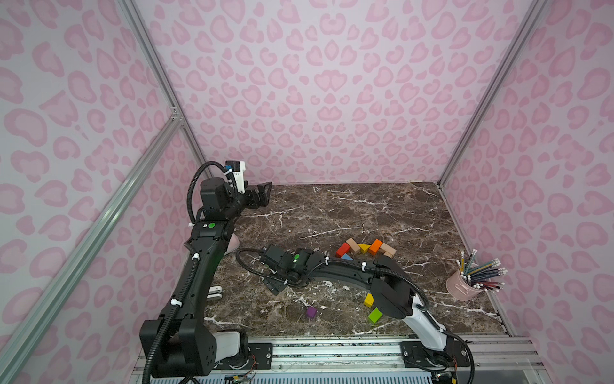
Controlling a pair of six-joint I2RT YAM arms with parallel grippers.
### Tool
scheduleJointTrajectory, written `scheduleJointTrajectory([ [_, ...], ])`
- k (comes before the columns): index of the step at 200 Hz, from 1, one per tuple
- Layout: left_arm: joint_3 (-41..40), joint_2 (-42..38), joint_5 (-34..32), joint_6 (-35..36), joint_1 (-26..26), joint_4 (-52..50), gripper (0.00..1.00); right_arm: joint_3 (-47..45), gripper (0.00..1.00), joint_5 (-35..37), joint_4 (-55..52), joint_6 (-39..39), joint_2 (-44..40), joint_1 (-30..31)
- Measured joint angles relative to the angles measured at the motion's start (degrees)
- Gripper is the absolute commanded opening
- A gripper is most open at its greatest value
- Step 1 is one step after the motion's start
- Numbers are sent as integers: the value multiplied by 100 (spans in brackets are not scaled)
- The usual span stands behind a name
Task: Assemble a heart with building blocks
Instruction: Move the building block to the center of the board.
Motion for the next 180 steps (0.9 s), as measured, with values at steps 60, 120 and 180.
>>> scheduleJointTrajectory([
  [60,-2,0,2,0,0,0,98,57,79,24,22,46,251,0],
  [120,-2,0,2,0,0,0,98,-22,57,103,105,52,232,0],
  [180,-7,0,2,0,0,0,98,-1421,51,103,619,42,-798,-2],
])
